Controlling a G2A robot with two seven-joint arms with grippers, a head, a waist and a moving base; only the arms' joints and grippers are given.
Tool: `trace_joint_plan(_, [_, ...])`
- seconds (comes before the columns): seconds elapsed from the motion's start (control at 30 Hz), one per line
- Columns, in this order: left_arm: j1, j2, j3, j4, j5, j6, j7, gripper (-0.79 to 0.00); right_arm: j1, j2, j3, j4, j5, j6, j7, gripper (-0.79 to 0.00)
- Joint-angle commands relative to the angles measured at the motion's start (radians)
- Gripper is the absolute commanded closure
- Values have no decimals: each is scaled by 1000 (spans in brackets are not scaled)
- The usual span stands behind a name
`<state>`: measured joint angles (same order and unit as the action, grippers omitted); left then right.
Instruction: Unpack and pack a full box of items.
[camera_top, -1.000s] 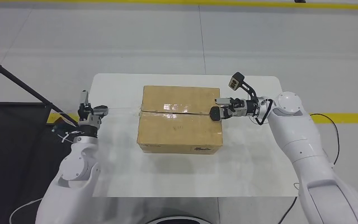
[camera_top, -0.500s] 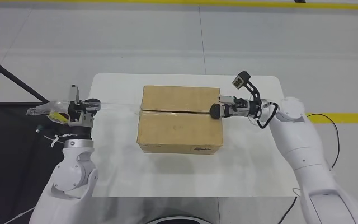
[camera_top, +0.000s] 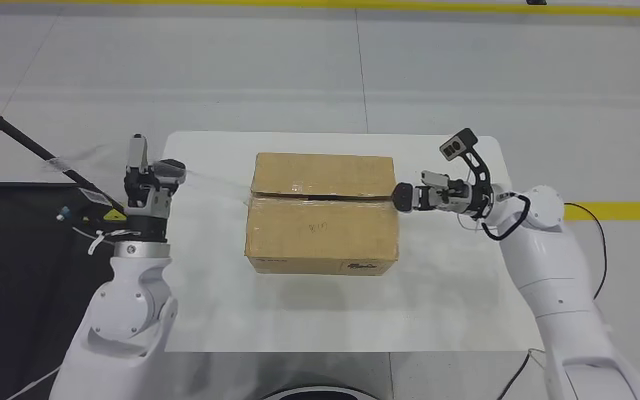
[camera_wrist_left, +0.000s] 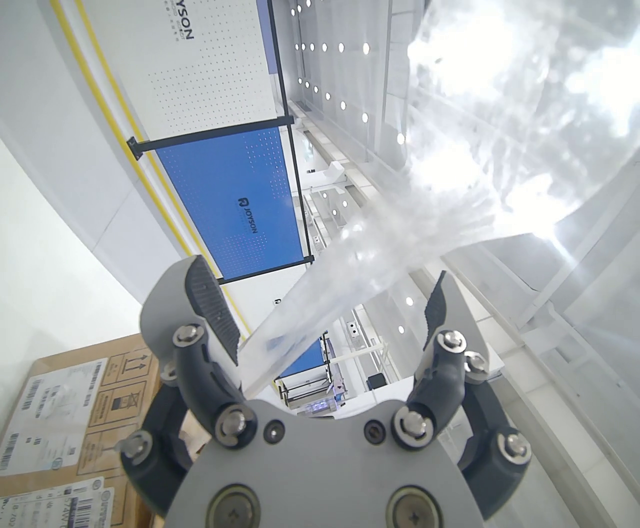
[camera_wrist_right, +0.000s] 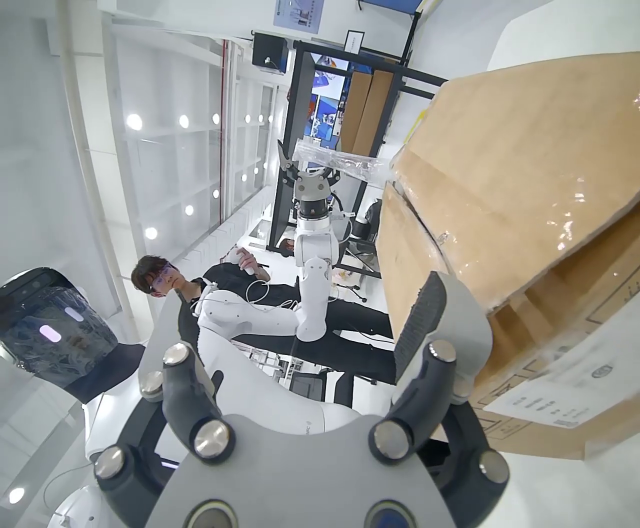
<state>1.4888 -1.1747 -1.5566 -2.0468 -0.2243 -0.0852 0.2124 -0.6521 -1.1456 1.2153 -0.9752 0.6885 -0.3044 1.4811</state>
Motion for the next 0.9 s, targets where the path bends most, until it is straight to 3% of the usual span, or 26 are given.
trace_joint_plan(0.0, [-4, -2, 8, -12, 12, 8, -6, -785, -2, 1, 3, 4, 4, 0, 4, -785])
trace_joint_plan(0.33, [-59, -14, 73, -40, 55, 64, -47, -785, 6, 3, 8, 42, 28, -7, 27, -785])
trace_joint_plan(0.87, [-188, -38, 228, -13, 109, 168, -123, -785, 15, 13, 30, 91, 64, 5, 40, -785])
